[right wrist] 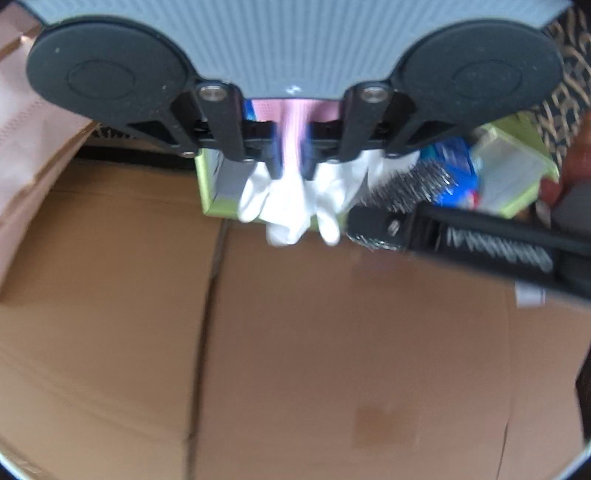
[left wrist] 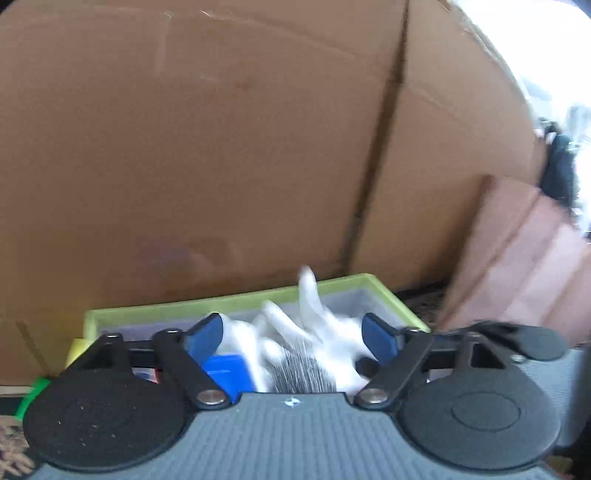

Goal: Organize objects
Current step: 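Carry the scrubber and glove over the shoebox and open both tools, then withdraw both tools from the shoebox and move toward the clear cup and medicine box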

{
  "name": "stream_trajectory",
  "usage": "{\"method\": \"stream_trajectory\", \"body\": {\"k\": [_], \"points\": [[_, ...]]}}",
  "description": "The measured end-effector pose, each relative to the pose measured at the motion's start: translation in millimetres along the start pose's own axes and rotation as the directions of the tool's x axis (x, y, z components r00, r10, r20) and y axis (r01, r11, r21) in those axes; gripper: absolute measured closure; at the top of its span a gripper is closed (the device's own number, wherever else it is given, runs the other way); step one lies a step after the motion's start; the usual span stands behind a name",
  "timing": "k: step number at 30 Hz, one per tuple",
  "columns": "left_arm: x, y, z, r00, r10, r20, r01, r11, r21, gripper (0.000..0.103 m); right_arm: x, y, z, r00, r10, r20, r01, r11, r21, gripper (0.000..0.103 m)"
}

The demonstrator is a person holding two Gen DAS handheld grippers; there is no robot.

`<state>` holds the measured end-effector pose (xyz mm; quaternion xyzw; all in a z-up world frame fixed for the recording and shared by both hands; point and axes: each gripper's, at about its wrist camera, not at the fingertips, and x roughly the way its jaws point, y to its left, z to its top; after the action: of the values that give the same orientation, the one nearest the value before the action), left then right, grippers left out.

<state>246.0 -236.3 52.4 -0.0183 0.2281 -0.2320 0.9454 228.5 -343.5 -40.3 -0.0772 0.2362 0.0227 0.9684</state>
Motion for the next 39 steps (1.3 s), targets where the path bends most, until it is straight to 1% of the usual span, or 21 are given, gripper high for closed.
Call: {"method": "stream_trajectory", "body": {"k": [1, 2, 4, 8, 9, 11, 13, 16, 19, 23, 26, 27, 29, 32, 33, 35, 39], "points": [[-0.6, 1.3, -1.1, 1.000, -0.001, 0.004, 0.001, 1.000, 0.012, 0.017, -1.4, 1.6, -3.6, 1.000, -0.018, 0.014, 0.019, 1.000, -0.016, 0.043], [-0.9, 3.1, -2.1, 1.000, -0.011, 0.000, 0.011, 1.000, 0.018, 0.017, -4.5, 2.3, -7.0, 0.999, -0.034, 0.033, 0.035, 0.999, -0.024, 0.039], [-3.2, 5.0, -3.5, 1.000, -0.005, -0.002, 0.005, 1.000, 0.011, 0.017, -9.7, 1.2, -10.7, 0.998, -0.041, 0.048, 0.042, 0.999, -0.022, 0.028], [-17.5, 8.9, -2.0, 1.000, -0.002, 0.013, 0.002, 1.000, 0.003, 0.017, -25.7, -2.9, -12.4, 0.996, -0.063, 0.065, 0.062, 0.998, 0.009, 0.015], [-22.5, 8.5, -0.8, 1.000, -0.001, 0.018, 0.000, 1.000, 0.005, 0.017, -33.1, -2.7, -11.3, 0.995, -0.069, 0.077, 0.068, 0.998, 0.012, 0.013], [-39.3, 8.4, 0.7, 0.999, -0.005, 0.040, 0.005, 1.000, 0.008, 0.017, -47.6, -0.1, -8.1, 0.991, -0.081, 0.107, 0.080, 0.997, 0.012, 0.005], [-57.7, 9.7, 0.9, 0.999, -0.004, 0.052, 0.003, 1.000, 0.014, 0.017, -69.5, 3.0, -1.9, 0.985, -0.094, 0.145, 0.094, 0.996, 0.006, 0.000], [-87.6, 17.2, -2.8, 0.998, -0.004, 0.061, 0.004, 1.000, 0.002, 0.017, -93.5, 11.0, 4.1, 0.977, -0.098, 0.187, 0.098, 0.995, 0.006, 0.000], [-116.1, 28.8, -11.1, 0.999, 0.006, 0.051, -0.006, 1.000, -0.008, 0.017, -117.4, 25.2, 8.4, 0.975, -0.083, 0.206, 0.083, 0.996, 0.009, 0.000], [-155.3, 54.9, -31.3, 0.999, 0.029, 0.045, -0.029, 0.999, -0.019, 0.017, -139.4, 52.4, 7.2, 0.976, -0.034, 0.214, 0.031, 0.999, 0.018, 0.000], [-179.4, 82.9, -48.7, 0.996, 0.082, 0.046, -0.080, 0.996, -0.034, 0.014, -148.1, 76.2, 4.8, 0.976, 0.024, 0.216, -0.031, 0.999, 0.028, 0.000], [-186.5, 92.8, -54.4, 0.993, 0.111, 0.044, -0.109, 0.993, -0.040, 0.012, -150.0, 87.1, 3.8, 0.976, 0.050, 0.211, -0.056, 0.998, 0.024, 0.000], [-197.6, 112.8, -66.4, 0.984, 0.175, 0.034, -0.173, 0.984, -0.041, 0.011, -149.6, 107.9, 1.9, 0.975, 0.088, 0.206, -0.092, 0.996, 0.011, 0.000], [-211.1, 143.9, -84.2, 0.964, 0.266, 0.011, -0.266, 0.963, -0.042, 0.011, -141.5, 142.1, 0.2, 0.970, 0.158, 0.182, -0.159, 0.987, -0.008, 0.000], [-212.9, 153.4, -88.2, 0.958, 0.287, -0.001, -0.287, 0.957, -0.042, 0.011, -137.0, 154.4, 0.1, 0.968, 0.184, 0.172, -0.185, 0.983, -0.009, 0.000], [-215.7, 173.9, -95.8, 0.947, 0.320, -0.024, -0.321, 0.946, -0.052, 0.011, -125.8, 176.7, 0.6, 0.963, 0.227, 0.145, -0.227, 0.974, -0.017, 0.000], [-219.0, 215.2, -102.2, 0.935, 0.352, -0.041, -0.354, 0.929, -0.108, 0.011, -98.8, 219.0, 1.4, 0.954, 0.286, 0.090, -0.285, 0.958, -0.022, 0.000]]}}
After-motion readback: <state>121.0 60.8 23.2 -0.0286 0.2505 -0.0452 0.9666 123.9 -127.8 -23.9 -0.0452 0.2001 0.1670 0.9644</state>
